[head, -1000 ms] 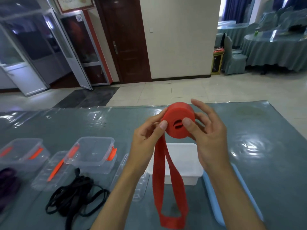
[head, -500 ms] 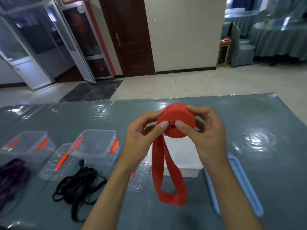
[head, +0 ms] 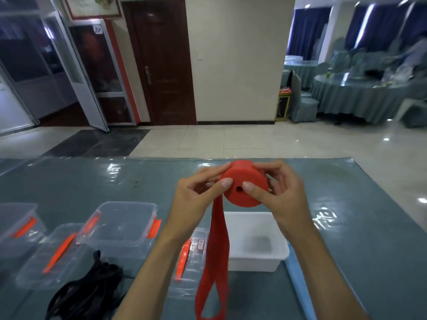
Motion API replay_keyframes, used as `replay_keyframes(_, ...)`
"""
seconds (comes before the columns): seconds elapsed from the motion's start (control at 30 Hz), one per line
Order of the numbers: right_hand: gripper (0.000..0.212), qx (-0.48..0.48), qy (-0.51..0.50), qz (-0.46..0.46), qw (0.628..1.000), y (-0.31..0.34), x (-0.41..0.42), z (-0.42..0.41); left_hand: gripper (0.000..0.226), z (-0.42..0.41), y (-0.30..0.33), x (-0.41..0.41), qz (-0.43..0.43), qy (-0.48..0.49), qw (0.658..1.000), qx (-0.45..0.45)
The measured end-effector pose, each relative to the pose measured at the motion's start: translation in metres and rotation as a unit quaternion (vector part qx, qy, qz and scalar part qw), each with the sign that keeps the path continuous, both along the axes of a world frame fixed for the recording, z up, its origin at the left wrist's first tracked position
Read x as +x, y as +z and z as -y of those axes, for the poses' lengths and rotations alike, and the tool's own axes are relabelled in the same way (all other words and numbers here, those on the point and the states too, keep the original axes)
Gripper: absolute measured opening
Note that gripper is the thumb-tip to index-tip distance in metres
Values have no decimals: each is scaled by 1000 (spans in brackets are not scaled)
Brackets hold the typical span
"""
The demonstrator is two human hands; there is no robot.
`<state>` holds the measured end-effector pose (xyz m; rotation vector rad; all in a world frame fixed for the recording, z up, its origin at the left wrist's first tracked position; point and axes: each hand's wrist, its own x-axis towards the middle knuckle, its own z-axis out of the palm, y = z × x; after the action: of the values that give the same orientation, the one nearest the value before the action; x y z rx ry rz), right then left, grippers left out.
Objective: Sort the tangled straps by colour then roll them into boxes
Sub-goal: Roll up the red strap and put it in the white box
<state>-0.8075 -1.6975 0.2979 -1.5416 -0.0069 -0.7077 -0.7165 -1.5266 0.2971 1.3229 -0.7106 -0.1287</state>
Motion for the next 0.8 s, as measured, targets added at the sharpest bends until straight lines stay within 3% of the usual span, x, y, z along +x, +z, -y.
replay_keyframes(0.1,43,-10,34,-58,998,-9,13,-13,31,-10,1,16,0,38,999,-20)
replay_keyframes(0.2,51,-10,17,-60,998,-4,22,-27,25,-18,-7,31,-22,41,998,-36)
replay_keyframes(0.33,47,-20,-55,-7,998,-8,38,-42,42,-32,-15,56,-17,-63,998,20)
replay_keyframes(0.53,52,-8,1,-66,998,-18,44,-44,45,-40,-11,67,-21,-38,999,10)
replay_keyframes(0.67,54,-34,-42,-7,999,-10,47,-50,32,-36,-21,67,-28,-55,998,-30)
replay_keyframes(0.8,51,9,-54,15,998,-20,54,-45,45,-34,-22,72,9,-83,996,24)
